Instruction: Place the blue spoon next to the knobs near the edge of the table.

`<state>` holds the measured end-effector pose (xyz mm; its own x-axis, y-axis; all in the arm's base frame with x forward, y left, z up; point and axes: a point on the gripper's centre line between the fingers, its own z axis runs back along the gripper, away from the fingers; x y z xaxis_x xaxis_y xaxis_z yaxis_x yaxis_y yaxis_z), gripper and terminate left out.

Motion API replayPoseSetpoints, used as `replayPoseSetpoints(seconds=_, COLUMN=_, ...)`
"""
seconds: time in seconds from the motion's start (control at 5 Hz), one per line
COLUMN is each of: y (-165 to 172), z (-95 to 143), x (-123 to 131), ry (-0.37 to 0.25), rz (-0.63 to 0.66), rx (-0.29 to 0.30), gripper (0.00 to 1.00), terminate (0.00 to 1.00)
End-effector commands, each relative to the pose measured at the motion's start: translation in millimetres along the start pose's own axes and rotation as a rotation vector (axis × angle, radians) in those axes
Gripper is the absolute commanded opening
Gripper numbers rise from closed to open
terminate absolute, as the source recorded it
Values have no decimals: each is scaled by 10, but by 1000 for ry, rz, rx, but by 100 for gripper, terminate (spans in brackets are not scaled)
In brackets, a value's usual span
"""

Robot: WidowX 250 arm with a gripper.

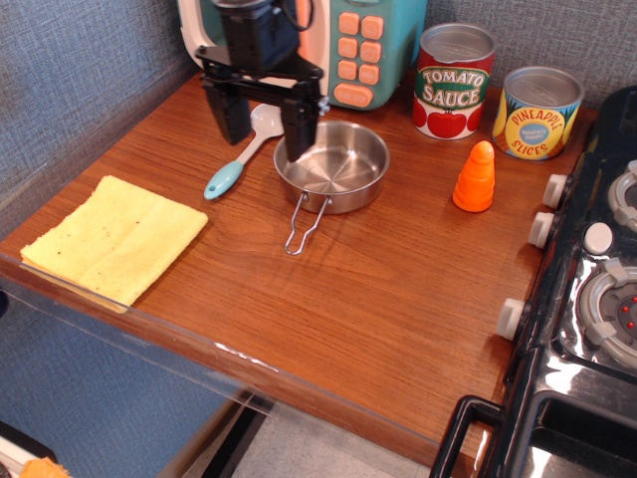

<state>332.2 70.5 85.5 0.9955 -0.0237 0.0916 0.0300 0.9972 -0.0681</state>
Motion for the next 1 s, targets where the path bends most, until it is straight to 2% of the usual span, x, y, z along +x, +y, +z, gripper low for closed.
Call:
replayPoseSetpoints(seconds=0.0, y=515, z=-133, x=-24, ry=-42, rz=105, rx=107, gripper=100, terminate=0)
replayPoseSetpoints(seconds=0.6, y=604, z=-496, x=65, ry=8, rz=142, rx=162, gripper=100, terminate=0)
replayPoseSetpoints(seconds=0.8, y=638, z=-535, x=77, ry=15, rz=166, rx=165, gripper=100, terminate=0)
